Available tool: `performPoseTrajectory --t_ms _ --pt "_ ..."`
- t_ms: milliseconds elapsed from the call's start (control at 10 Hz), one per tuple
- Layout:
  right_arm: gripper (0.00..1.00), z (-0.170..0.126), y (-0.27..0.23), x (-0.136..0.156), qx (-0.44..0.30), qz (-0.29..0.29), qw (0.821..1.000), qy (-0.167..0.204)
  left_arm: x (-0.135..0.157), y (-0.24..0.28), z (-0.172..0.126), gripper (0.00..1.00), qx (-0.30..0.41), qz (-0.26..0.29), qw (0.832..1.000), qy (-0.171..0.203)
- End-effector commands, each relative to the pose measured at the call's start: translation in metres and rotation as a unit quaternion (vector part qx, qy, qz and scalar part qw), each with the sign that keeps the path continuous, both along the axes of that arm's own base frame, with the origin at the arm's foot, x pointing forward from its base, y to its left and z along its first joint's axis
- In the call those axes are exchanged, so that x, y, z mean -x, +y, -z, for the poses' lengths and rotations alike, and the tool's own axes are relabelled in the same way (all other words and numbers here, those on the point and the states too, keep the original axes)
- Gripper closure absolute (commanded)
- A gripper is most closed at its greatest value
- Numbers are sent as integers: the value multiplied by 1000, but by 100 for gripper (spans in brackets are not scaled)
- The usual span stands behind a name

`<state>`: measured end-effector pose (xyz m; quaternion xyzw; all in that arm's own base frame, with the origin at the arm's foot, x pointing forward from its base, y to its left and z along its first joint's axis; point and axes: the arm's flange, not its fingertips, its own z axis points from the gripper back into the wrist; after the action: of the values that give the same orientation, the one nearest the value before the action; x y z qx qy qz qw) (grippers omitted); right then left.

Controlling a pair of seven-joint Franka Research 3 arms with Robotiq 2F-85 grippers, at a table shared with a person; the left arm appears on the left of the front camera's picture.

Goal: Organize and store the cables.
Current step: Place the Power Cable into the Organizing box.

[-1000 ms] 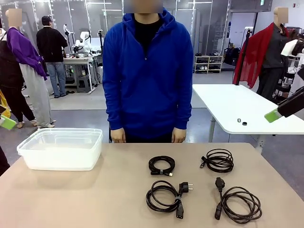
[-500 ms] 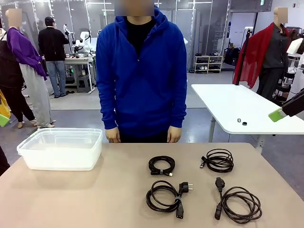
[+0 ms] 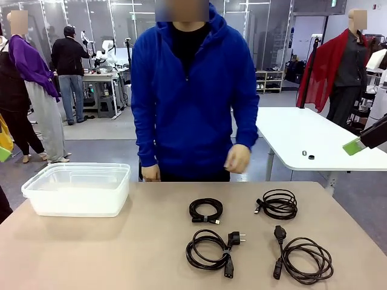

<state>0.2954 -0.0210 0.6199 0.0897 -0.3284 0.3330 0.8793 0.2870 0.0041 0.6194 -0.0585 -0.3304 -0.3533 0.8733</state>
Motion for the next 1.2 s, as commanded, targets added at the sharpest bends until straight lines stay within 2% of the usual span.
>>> performPoseTrajectory --t_ms 0,400,800,1100 --pt "0 3 -10 3 12 7 1000 4 -3 0 1 0 -14 -23 999 16" --pt "0 4 -41 20 7 16 1000 3 -2 5 2 0 -13 -34 999 14" --pt "0 6 -47 23 -8 26 1000 -5 -3 6 3 0 0 -25 1000 9" --pt "0 0 -42 20 -7 27 1000 3 -3 6 3 0 0 -25 1000 9"
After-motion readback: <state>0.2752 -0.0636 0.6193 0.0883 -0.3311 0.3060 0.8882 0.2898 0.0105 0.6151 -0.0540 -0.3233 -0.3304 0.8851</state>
